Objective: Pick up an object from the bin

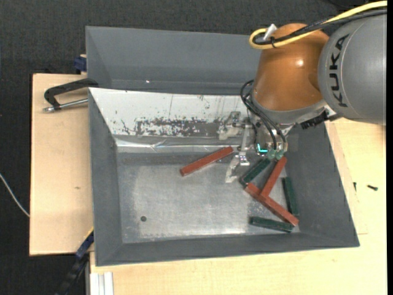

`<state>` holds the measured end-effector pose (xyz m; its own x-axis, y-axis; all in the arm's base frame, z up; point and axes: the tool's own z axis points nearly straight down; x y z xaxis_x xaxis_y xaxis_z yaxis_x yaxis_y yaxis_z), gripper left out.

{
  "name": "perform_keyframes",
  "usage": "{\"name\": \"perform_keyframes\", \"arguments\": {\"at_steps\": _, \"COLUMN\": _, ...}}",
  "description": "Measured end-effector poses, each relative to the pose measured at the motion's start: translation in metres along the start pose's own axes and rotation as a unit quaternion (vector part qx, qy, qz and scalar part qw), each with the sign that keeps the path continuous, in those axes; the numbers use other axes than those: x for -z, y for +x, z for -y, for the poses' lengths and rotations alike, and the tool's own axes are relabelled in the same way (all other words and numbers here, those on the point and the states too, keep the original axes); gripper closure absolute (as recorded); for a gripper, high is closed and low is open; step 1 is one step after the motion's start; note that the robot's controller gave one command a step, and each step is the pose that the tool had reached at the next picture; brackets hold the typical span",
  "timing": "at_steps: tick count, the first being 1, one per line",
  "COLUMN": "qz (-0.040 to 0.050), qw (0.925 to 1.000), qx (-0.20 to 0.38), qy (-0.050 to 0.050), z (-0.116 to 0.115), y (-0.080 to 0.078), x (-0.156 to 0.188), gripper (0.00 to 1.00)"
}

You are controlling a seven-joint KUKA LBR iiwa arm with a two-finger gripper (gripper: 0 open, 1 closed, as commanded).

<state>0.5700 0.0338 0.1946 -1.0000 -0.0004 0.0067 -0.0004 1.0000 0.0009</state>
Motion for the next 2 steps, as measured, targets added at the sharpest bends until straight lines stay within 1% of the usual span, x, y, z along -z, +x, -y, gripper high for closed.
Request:
{"name": "perform_keyframes", "arguments": {"at_steps": 1, "qz": 0.0038, "qw": 1.0, "qx": 0.0, "qy": 0.0, "z": 0.0, "y": -0.002, "x": 0.004, "gripper": 0.0}}
{"name": "perform_keyframes", "arguments": {"at_steps": 2, "qz": 0.0056, "qw": 0.9991, "qx": 0.043, "qy": 0.0, "z": -0.017, "y": -0.027, "x": -0.088, "gripper": 0.0}}
